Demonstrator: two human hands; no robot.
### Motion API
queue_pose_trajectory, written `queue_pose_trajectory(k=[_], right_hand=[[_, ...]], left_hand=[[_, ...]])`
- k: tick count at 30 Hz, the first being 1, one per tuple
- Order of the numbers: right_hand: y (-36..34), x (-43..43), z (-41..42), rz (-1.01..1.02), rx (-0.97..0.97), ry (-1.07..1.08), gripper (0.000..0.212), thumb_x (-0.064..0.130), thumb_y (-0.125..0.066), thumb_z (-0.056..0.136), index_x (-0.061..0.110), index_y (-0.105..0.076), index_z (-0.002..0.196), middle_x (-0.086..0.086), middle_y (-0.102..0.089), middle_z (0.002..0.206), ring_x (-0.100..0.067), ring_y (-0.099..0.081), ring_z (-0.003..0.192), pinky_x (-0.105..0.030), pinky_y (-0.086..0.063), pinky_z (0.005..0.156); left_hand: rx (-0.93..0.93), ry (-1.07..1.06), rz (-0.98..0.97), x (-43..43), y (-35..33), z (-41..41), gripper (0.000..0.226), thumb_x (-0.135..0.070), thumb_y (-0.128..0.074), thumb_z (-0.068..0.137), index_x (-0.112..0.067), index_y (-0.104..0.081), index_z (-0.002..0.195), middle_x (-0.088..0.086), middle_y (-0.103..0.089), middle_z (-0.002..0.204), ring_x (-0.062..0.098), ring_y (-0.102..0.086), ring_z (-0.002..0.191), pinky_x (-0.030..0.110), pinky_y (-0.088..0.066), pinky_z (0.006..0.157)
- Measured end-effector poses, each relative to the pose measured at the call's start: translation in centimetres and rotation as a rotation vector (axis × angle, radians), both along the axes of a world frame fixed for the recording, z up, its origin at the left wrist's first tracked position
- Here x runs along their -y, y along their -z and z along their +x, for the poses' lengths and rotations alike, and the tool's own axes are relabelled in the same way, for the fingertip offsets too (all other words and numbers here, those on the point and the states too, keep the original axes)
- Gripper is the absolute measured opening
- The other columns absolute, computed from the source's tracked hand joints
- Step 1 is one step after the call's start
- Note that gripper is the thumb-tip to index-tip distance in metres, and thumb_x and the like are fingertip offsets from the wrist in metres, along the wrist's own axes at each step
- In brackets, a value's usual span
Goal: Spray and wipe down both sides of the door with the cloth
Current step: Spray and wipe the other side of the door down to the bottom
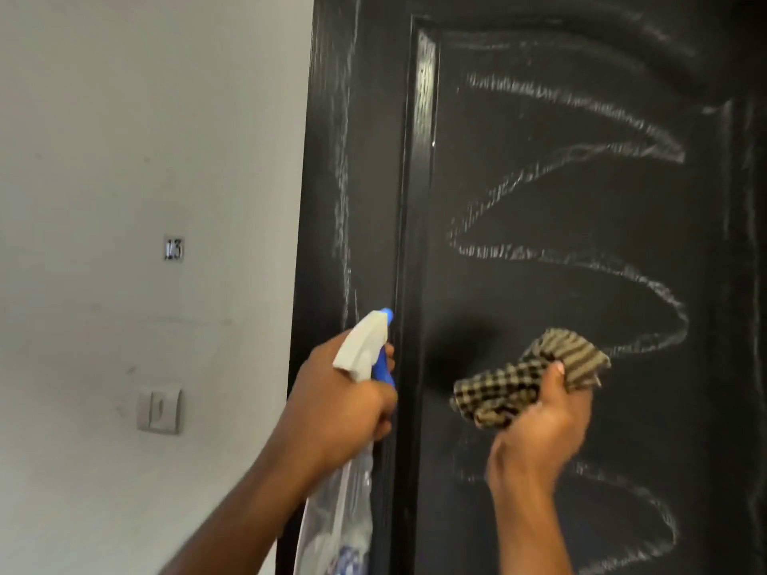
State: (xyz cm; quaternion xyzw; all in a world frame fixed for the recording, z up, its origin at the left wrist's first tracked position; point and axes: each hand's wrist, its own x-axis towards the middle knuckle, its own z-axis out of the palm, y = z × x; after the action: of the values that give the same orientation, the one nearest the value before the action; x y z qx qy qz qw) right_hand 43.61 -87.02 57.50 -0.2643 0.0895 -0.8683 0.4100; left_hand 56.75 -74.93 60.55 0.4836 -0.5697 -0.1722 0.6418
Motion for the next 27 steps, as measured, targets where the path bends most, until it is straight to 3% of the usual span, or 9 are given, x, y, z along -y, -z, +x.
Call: queue_pose_trajectory(k=[5,8,10,14,17,18,21,27], right_hand=[[-8.4,0.0,4.8,-0.109,-0.088,0.150,0.040,0.018,-0.043,0.101,0.019,-0.044,0.141,0.001,-0.059,0.129,-0.013,-0.057,0.116,-0.036,-0.043,0.104],[-11.3,0.0,6.9,-0.040,-0.151,0.288,0.057,0.036,-0.041,0.093,0.032,-0.031,0.149,0.005,-0.046,0.147,-0.021,-0.037,0.140,-0.049,-0.029,0.115],[-12.7,0.4,7.7,-0.059,-0.127,0.383,0.063,0.038,-0.040,0.089,0.031,-0.028,0.151,0.004,-0.040,0.152,-0.020,-0.031,0.143,-0.050,-0.025,0.117],[-15.7,1.0,8.8,-0.077,0.006,0.493,0.060,0.027,-0.046,0.093,0.025,-0.032,0.150,-0.003,-0.037,0.153,-0.017,-0.031,0.143,-0.042,-0.026,0.118],[-18.3,1.1,9.7,-0.045,0.027,0.491,0.059,0.019,-0.051,0.097,0.022,-0.029,0.152,-0.006,-0.035,0.153,-0.020,-0.030,0.141,-0.017,-0.018,0.110],[-19.2,1.1,10.1,-0.055,0.024,0.486,0.061,0.019,-0.052,0.098,0.020,-0.026,0.153,-0.006,-0.034,0.154,-0.020,-0.030,0.142,-0.017,-0.018,0.109],[-21.6,1.5,11.2,-0.084,-0.023,0.515,0.067,0.031,-0.049,0.094,0.018,-0.022,0.154,-0.003,-0.034,0.154,-0.021,-0.031,0.141,-0.036,-0.024,0.114],[-25.2,2.6,11.8,-0.201,-0.031,0.614,0.050,0.031,-0.046,0.095,0.007,-0.045,0.139,-0.008,-0.050,0.135,-0.025,-0.044,0.126,-0.040,-0.035,0.106]], left_hand=[[-0.104,0.006,-0.057,1.9,-5.7,0.8,0.032,0.017,-0.053,0.072,-0.003,-0.063,0.095,0.014,-0.060,0.078,0.023,-0.050,0.050,0.033,-0.045,0.053],[-0.112,0.009,-0.070,2.1,-8.3,1.5,0.028,0.014,-0.050,0.076,-0.001,-0.061,0.097,0.014,-0.060,0.080,0.020,-0.050,0.046,0.032,-0.044,0.052],[-0.121,0.024,-0.080,2.4,-10.0,2.1,0.030,0.013,-0.050,0.078,-0.003,-0.061,0.100,0.015,-0.060,0.083,0.017,-0.050,0.045,0.029,-0.045,0.049],[-0.092,0.037,-0.130,2.5,-14.5,3.1,0.030,0.012,-0.050,0.077,-0.001,-0.059,0.103,0.020,-0.057,0.083,0.018,-0.048,0.043,0.027,-0.045,0.048],[-0.066,0.023,-0.204,2.7,-18.6,3.8,0.024,0.011,-0.048,0.077,-0.004,-0.058,0.094,0.020,-0.054,0.081,0.018,-0.046,0.039,0.025,-0.042,0.045],[-0.054,0.006,-0.234,2.8,-20.1,4.1,0.022,0.010,-0.049,0.077,-0.005,-0.057,0.091,0.019,-0.053,0.081,0.018,-0.046,0.039,0.025,-0.042,0.045],[-0.019,-0.047,-0.298,3.0,-24.0,4.7,0.017,0.008,-0.051,0.076,-0.003,-0.056,0.088,0.021,-0.053,0.080,0.018,-0.048,0.036,0.025,-0.043,0.043],[0.054,-0.058,-0.348,2.9,-30.0,5.4,0.012,0.007,-0.049,0.081,0.002,-0.052,0.091,0.022,-0.054,0.085,0.015,-0.048,0.037,0.022,-0.046,0.040]])
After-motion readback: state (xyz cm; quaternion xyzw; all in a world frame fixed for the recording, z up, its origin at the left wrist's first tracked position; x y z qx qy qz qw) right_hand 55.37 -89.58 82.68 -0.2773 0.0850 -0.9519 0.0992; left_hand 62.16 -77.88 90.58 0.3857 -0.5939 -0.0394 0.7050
